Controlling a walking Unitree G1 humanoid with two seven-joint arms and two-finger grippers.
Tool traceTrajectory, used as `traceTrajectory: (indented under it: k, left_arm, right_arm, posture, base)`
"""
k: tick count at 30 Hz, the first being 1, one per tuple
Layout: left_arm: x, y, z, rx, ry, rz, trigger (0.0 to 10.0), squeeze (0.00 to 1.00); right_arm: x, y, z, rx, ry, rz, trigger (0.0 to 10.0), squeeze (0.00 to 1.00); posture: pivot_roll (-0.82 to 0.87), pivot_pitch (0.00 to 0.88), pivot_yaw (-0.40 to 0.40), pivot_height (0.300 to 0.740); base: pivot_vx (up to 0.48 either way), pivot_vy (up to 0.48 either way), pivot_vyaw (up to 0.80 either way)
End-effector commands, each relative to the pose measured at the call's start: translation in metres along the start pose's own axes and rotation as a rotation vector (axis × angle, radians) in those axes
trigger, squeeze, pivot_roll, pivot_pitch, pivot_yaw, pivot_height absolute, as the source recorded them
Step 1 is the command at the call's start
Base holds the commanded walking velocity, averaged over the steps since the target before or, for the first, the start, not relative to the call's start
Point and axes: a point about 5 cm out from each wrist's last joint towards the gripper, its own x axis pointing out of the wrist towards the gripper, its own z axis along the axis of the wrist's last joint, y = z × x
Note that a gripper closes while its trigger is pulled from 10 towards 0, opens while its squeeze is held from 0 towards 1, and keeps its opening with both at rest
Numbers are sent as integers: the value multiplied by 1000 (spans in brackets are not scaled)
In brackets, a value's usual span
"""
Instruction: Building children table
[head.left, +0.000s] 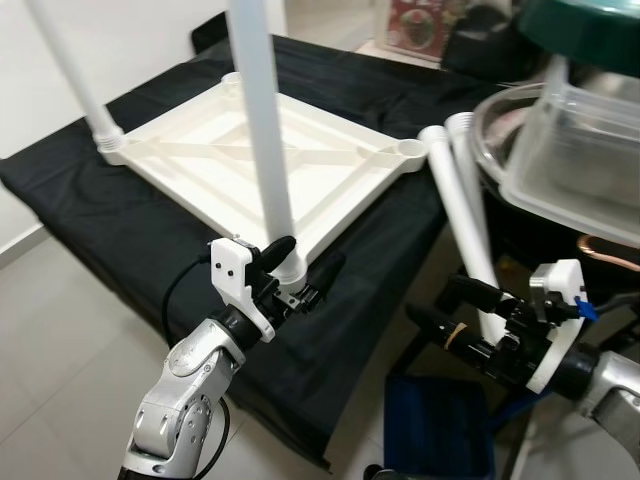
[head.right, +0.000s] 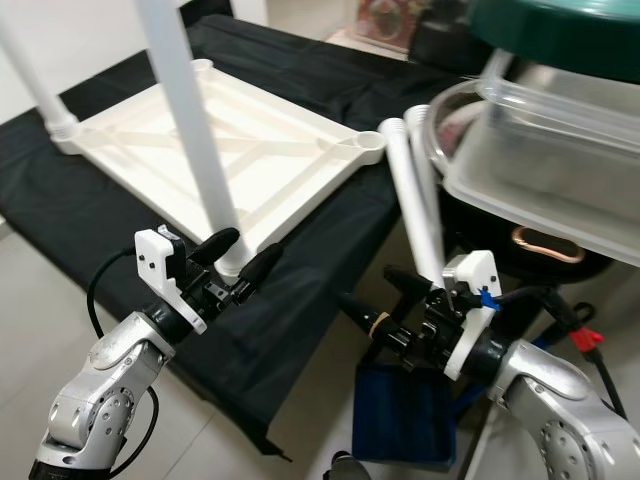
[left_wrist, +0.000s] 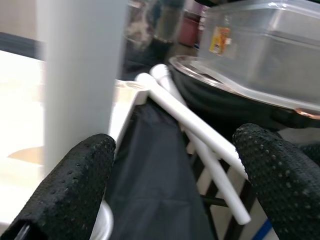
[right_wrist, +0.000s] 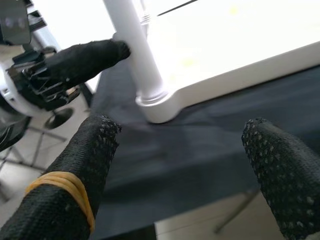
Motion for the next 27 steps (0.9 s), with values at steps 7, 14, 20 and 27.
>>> traceTrajectory:
  k: [7, 14, 20, 27]
  left_arm:
    - [-6, 2, -1, -19, 7, 8, 10000, 0]
    - [-5, 1, -4, -32, 19, 18, 10000, 0]
    - [-5, 1, -4, -30, 18, 19, 10000, 0]
    - [-8, -4, -5, -39, 28, 0, 10000, 0]
  right_arm:
    - [9, -6, -8, -93, 80, -57, 10000, 0]
    - [21, -11, -1, -225, 92, -162, 10000, 0]
    - [23, -9, -1, -279, 119, -179, 10000, 0]
    - [13, -10, -4, -300, 186, -155, 10000, 0]
  posture:
    - [-133, 145, 45, 740]
    - [-135, 150, 47, 740]
    - [-134, 153, 45, 740]
    - [-135, 164, 44, 740]
  base:
    - [0, -351, 0]
    - [0, -137, 0]
    - [0, 0, 0]
    - [0, 0, 0]
